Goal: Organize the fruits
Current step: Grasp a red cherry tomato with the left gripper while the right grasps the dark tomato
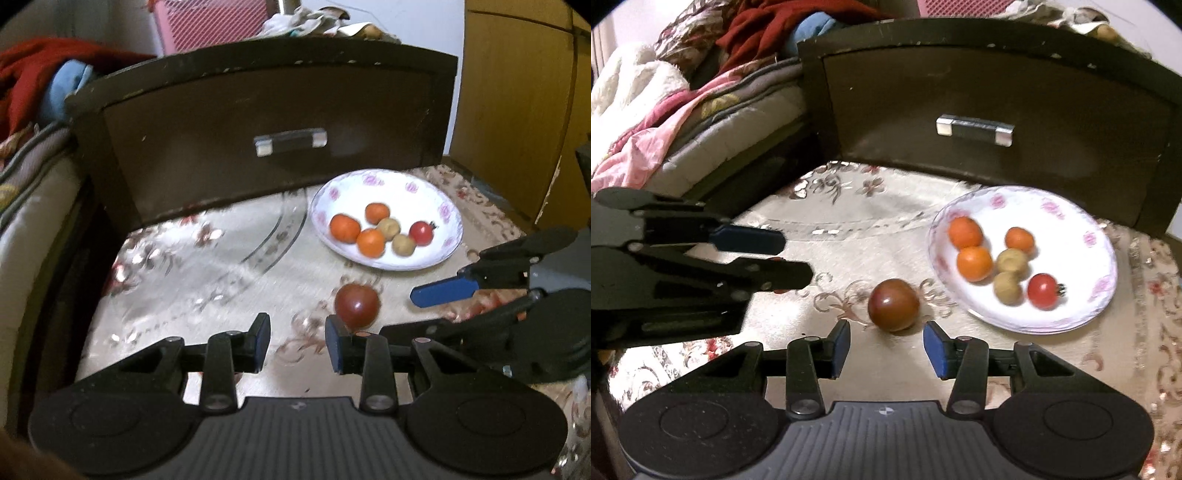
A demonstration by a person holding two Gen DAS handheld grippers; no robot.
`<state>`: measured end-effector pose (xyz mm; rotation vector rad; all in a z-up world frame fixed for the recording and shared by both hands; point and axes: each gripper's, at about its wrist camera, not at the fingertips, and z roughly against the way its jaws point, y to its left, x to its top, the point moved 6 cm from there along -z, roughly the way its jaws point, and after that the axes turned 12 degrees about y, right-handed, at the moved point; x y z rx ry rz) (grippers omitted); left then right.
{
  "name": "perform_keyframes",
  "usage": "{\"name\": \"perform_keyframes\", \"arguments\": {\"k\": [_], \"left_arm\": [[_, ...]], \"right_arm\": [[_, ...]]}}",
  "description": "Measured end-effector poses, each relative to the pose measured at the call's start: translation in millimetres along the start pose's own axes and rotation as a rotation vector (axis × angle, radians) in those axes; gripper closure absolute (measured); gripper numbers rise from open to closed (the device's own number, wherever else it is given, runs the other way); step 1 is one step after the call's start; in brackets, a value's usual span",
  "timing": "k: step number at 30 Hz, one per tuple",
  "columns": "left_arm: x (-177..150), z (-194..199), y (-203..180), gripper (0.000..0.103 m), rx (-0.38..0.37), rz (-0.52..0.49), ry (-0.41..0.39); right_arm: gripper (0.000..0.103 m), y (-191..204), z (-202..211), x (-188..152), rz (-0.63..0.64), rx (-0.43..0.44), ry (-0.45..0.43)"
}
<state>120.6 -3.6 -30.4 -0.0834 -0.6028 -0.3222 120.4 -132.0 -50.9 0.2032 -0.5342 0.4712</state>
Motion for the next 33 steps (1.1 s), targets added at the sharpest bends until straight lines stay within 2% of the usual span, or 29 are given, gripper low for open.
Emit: {"name": "perform_keyframes", "arguments": {"k": [7,12,14,15,21,24,31,33], "left_arm": [[-13.1,-17.0,19.1,0.062,-0.024,0.041,0.037],[-13.7,-12.2,33.9,0.061,0.004,0.078,0.014],[-14.0,-11.6,39.5,0.057,0.023,0.096,0.004],[-14.5,-12.7,42.5,0.057,0.039,0.101,0.002],[-20.8,-31.9,50.7,0.056,0.086,0.112,0.054],[-22.5,-42.6,52.9,0.056,0.086,0.129,0.075],[-21.0,-47.8,54.0,0.058,0.113,0.126,0.080],[-20.3,-46.4,51.5,0.060,0.107,0.119,0.076]], "right_arm": [[0.064,-0.3,-22.9,4.2,-0.015,-0.005,0.017],[0.064,-2.8,-34.0,8.2,-0.034,0.007,0.015],[0.063,-3.6,-37.3,10.0,-0.033,0.009,0.013],[0.060,-3.7,-38.7,10.9,-0.036,0.013,0.013],[0.058,-2.9,-43.6,15.6,-0.037,-0.004,-0.006],[0.057,-3.6,-48.0,16.2,-0.038,-0.020,0.000],[0.059,-7.2,-55.4,16.9,-0.076,-0.001,-0.006],[0.065,-7.4,-56.2,18.7,-0.083,0.001,-0.012]]}}
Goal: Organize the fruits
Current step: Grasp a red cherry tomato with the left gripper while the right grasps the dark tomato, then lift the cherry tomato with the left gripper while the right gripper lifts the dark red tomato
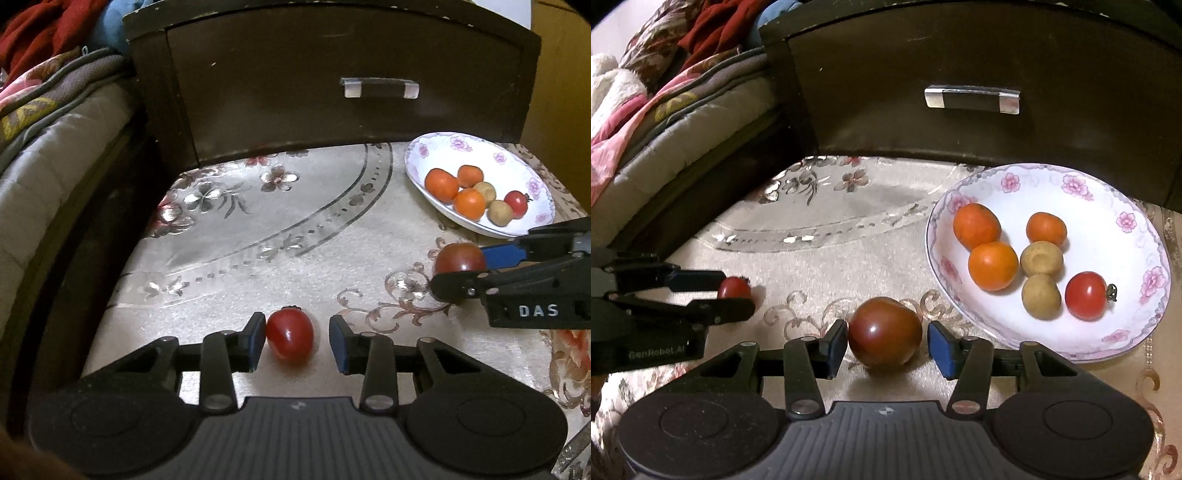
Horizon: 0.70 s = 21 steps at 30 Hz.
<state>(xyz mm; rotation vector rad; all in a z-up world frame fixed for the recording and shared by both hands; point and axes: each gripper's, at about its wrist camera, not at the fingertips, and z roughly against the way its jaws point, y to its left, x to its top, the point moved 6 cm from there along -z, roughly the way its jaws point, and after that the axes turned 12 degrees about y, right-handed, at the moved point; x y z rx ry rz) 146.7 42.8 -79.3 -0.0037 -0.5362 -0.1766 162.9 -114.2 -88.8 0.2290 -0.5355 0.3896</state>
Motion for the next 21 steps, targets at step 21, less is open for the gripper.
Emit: {"name": "perform_keyframes", "arguments": {"k": [21], "left_arm": [[-8.1,16.0,-29.5,0.063,-0.084,-0.073,-0.017]], "right_arm": [[0.068,-1.0,61.1,-54.7,0.114,-0.071,0.100]]}}
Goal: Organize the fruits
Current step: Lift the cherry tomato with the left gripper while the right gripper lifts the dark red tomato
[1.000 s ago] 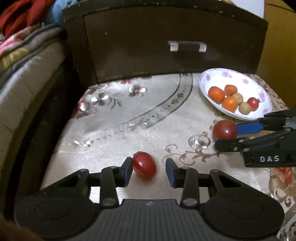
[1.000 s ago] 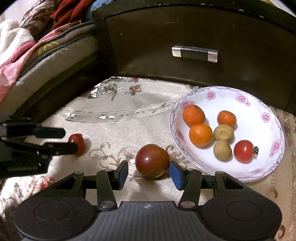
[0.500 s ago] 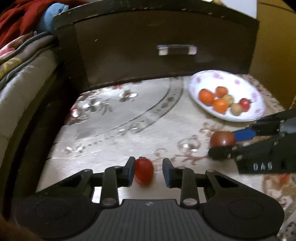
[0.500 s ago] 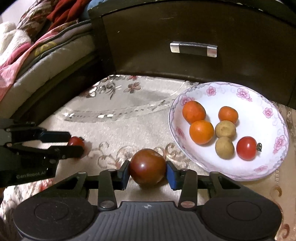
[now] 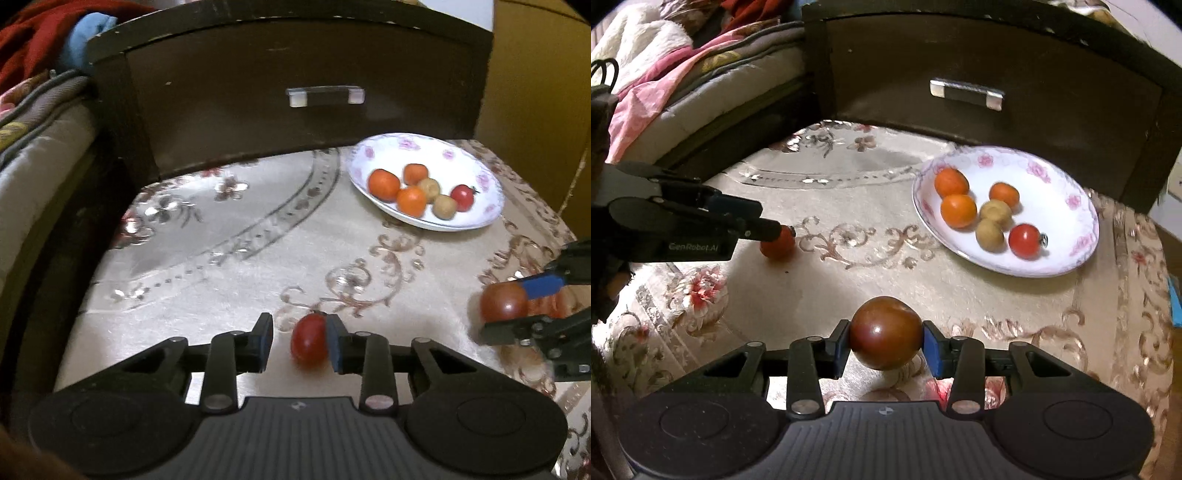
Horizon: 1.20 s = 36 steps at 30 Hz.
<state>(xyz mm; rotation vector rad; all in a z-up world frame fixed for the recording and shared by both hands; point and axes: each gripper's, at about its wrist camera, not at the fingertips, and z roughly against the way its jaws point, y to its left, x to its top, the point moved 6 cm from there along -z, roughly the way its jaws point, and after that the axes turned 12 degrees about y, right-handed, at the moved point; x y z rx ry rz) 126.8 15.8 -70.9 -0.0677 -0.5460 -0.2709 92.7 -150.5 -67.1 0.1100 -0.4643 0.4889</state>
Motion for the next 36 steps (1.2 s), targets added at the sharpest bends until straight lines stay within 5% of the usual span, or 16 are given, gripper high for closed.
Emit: {"name": "perform_keyframes", "arguments": {"k": [7,24,36], "left_arm": [[-4.0,-11.1,-17.3,0.061,-0.051,-0.038,0.033],[-9.6,-17.3,-29.7,0.063,-0.045,-0.086,0.057],[-7.2,-13.1,-45.4,0.067,-0.018,-0.098,0.073]], "right_arm": [[0.068,-4.0,-14.8,-7.1,-0.019,0.017,0.022],[0.060,-2.9,-17.8,-6.9,-0.004,0.047,0.016],[0.068,-2.5,-17.3,-8.2,0.021,0.015,0.034]]}}
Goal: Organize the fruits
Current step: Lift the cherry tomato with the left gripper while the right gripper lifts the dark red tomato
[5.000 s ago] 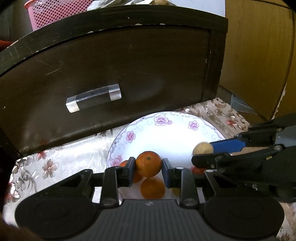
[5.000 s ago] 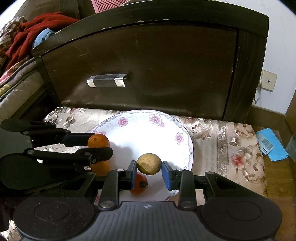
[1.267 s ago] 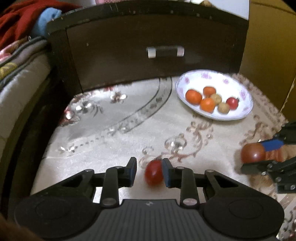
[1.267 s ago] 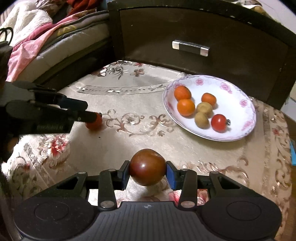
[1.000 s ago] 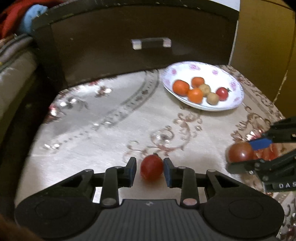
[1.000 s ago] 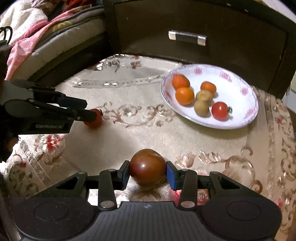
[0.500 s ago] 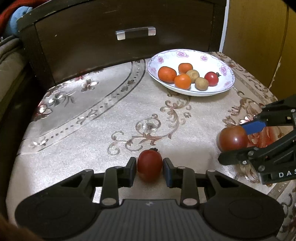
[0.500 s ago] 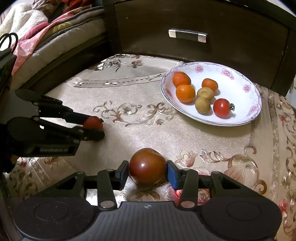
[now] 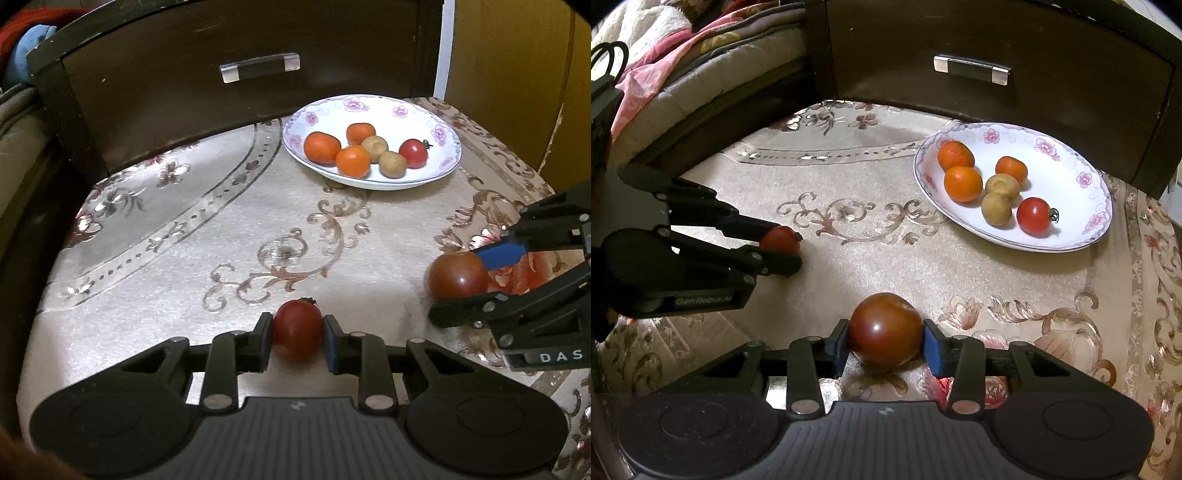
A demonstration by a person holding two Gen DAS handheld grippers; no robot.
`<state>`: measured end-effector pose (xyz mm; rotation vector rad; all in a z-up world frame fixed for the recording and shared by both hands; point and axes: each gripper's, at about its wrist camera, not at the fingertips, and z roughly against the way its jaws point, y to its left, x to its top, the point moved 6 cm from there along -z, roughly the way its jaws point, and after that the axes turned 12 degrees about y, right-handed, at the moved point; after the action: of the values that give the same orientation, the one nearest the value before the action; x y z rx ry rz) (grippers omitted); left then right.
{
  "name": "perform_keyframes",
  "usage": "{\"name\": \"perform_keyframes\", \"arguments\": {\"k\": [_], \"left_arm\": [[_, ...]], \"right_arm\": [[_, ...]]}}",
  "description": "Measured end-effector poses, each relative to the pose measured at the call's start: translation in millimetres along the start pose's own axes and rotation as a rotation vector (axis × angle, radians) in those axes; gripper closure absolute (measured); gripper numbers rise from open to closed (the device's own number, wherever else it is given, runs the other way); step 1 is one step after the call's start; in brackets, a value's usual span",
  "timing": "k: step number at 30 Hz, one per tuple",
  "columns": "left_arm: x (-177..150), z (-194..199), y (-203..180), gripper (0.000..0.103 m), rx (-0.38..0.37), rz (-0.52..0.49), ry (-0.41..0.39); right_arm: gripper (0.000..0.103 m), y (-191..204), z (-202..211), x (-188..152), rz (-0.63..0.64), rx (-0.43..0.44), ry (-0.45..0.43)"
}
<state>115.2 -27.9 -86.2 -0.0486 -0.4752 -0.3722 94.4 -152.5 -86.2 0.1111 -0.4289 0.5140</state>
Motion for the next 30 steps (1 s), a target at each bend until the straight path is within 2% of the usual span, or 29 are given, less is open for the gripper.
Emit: {"name": "perform_keyframes", "arguments": {"k": [9,15,20,30], "left_arm": [[1.0,20.2,-20.1,0.067,0.018,0.043,-0.011],[12.4,46.6,-29.9,0.067,0.050,0.017,-0.037],[33.4,54.7,-33.1,0.067,0.031,-0.003,-0.070],[75.9,37.5,-31.2,0.067,-0.032,0.025,-0.092]], "right_arm": [[0.069,-6.8,6.5,-1.9,-0.029,0.006,0.007],[0.069,-8.6,31.5,-1.0,-0.039,0.008,-0.040],[0.069,-8.3,53.2,4.9,-0.042,0.001,-0.099],[0.069,-33.8,52.4,23.8,-0.110,-0.010,-0.121]]}}
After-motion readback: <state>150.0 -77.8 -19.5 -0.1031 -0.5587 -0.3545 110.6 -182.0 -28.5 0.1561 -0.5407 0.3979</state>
